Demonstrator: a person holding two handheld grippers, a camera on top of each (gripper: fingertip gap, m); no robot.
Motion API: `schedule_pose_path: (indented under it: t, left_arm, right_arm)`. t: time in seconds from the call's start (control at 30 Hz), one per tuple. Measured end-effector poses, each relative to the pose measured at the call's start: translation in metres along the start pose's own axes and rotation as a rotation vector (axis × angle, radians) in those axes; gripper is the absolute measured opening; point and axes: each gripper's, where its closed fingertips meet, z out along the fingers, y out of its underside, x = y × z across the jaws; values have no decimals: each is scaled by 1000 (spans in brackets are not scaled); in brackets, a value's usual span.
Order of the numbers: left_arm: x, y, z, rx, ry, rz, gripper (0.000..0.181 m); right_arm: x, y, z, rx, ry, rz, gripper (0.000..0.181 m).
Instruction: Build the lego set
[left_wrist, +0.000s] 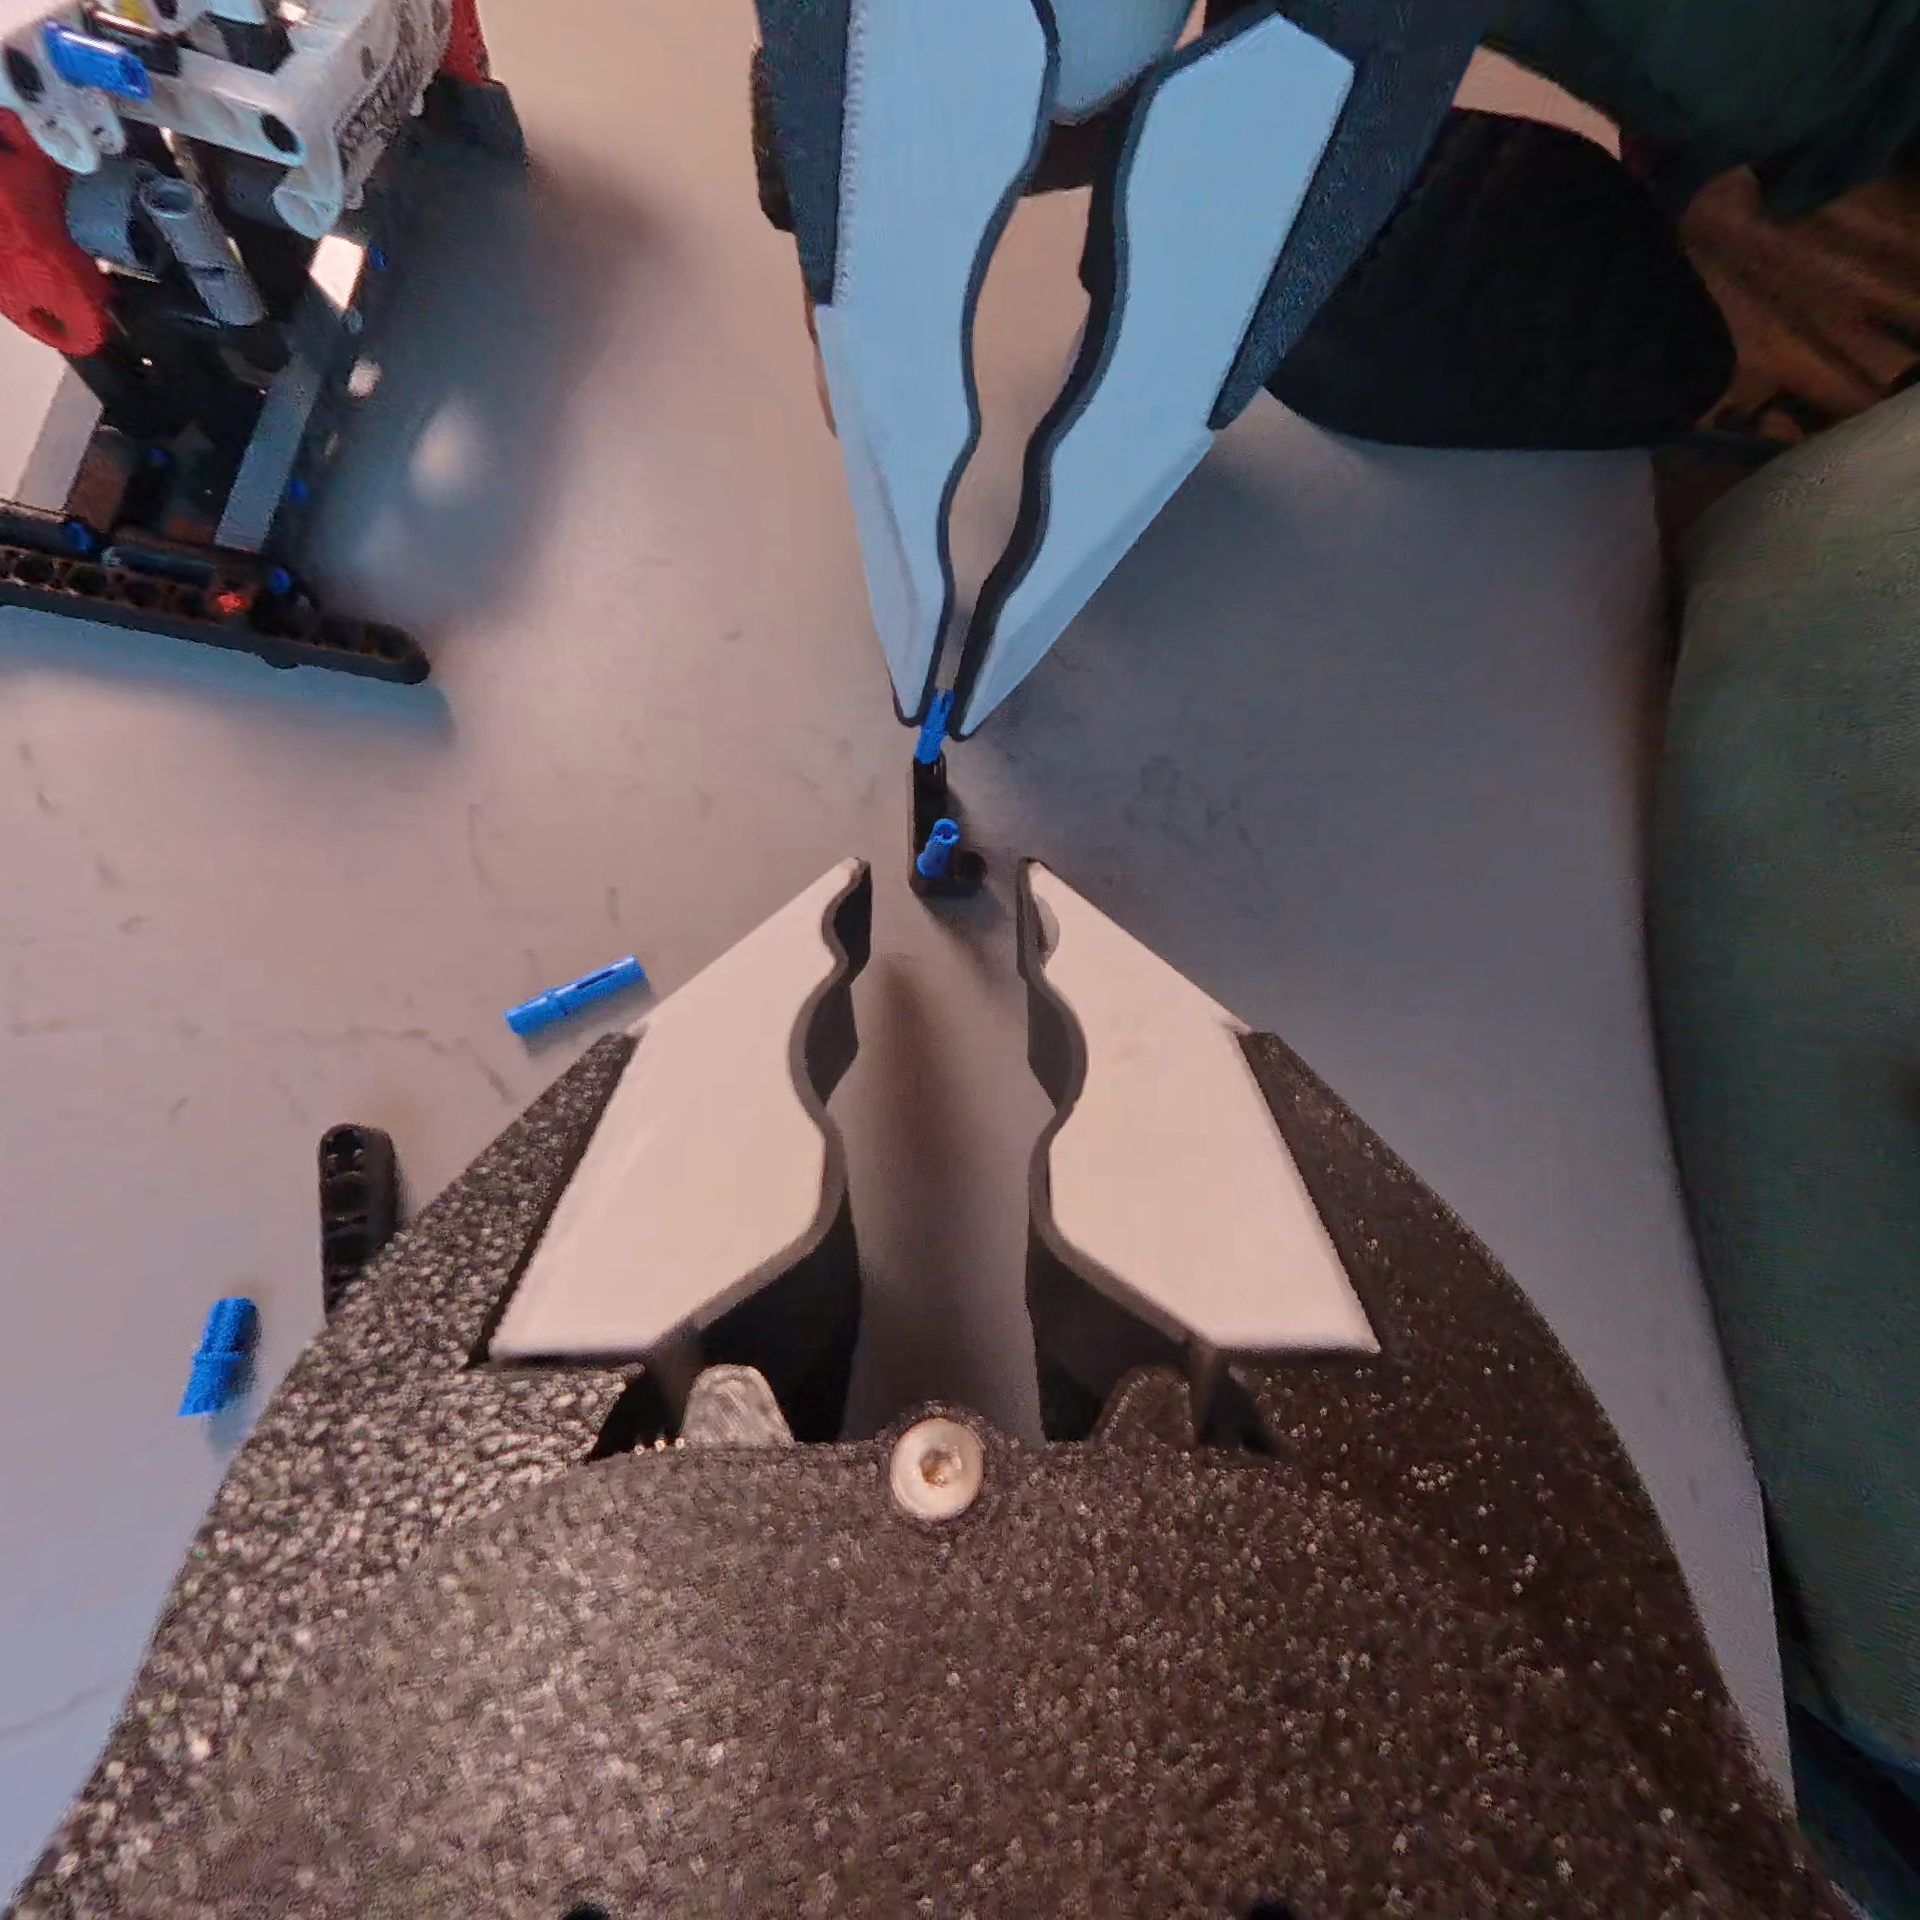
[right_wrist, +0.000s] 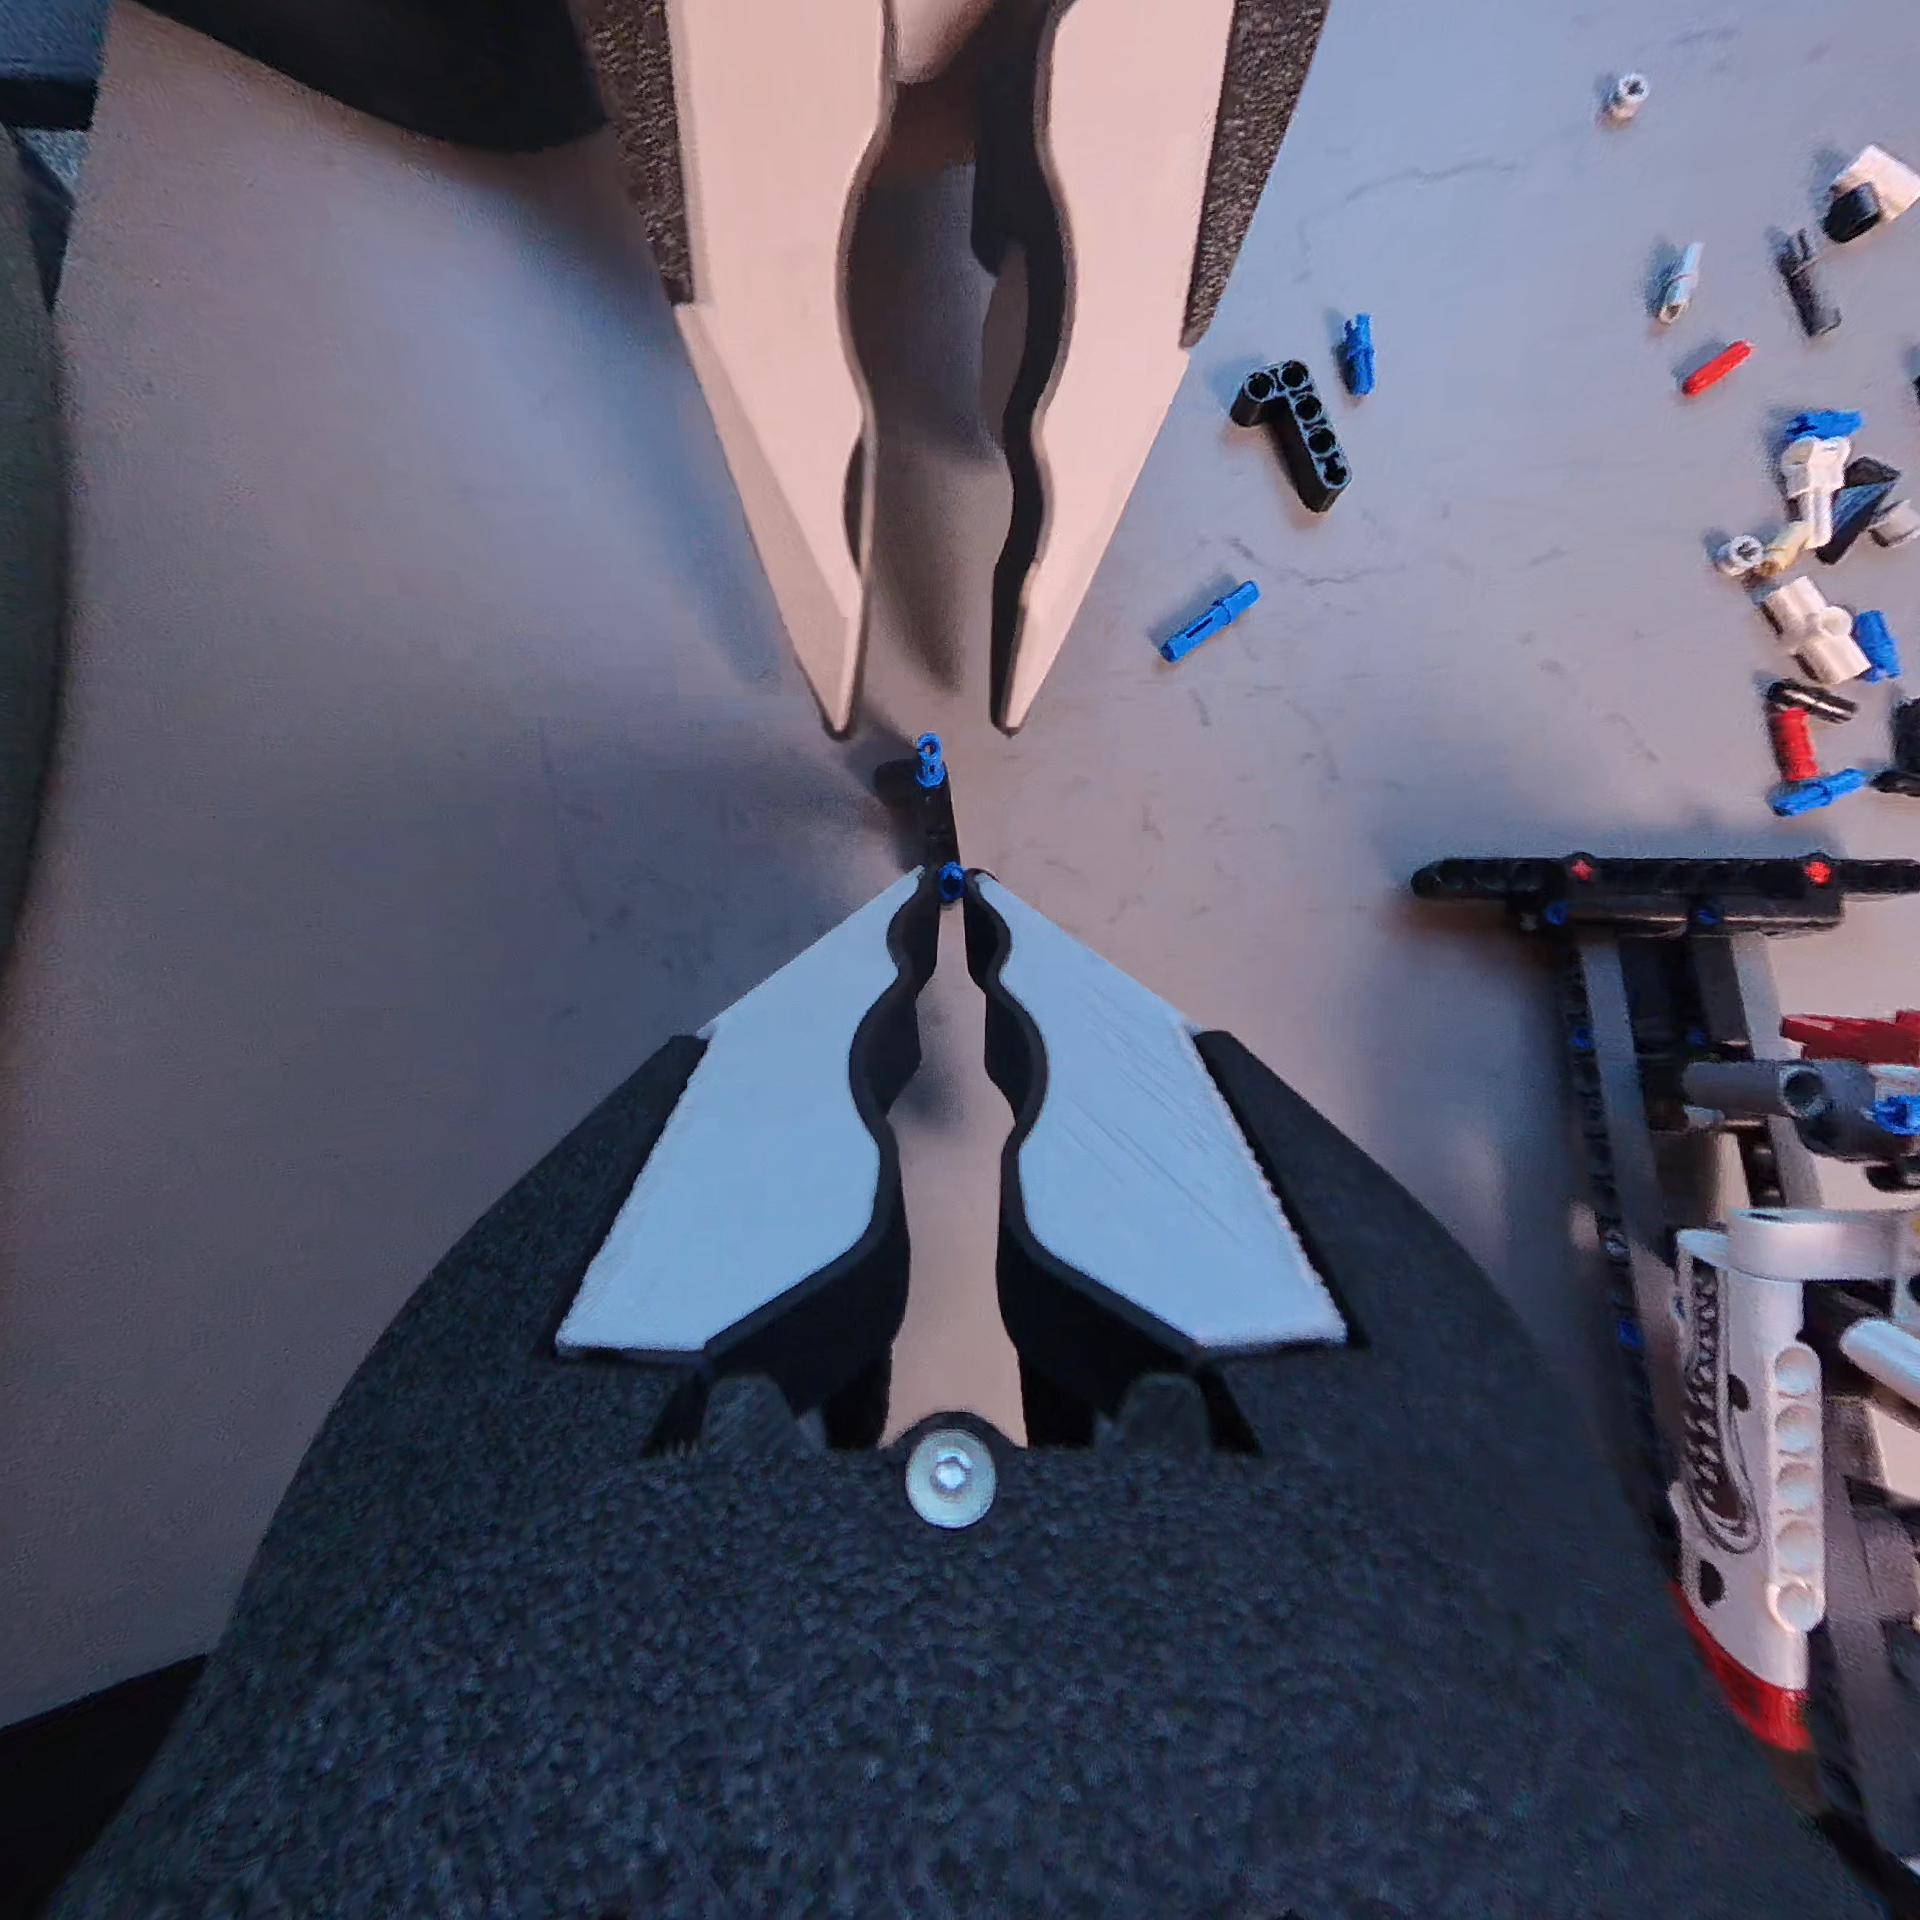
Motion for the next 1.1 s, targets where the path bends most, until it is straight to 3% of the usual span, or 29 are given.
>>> schedule_pose_path:
  t: [0.23, 0.4, 0.83, 1.1]
  left_arm:
    - [-2, 4, 10, -45, -85, 80, 27]
    - [-1, 8, 14, -71, -90, 101, 15]
    - [-1, 7, 15, -73, -93, 87, 15]
    - [-1, 7, 15, -73, -91, 81, 15]
  right_arm:
    - [-2, 5, 3, -76, -21, 28, 4]
    - [-2, 4, 4, -141, -15, 9, 4]
    - [-1, 7, 8, -335, -6, -57, 4]
    - [-1, 8, 10, -348, -49, -16, 4]
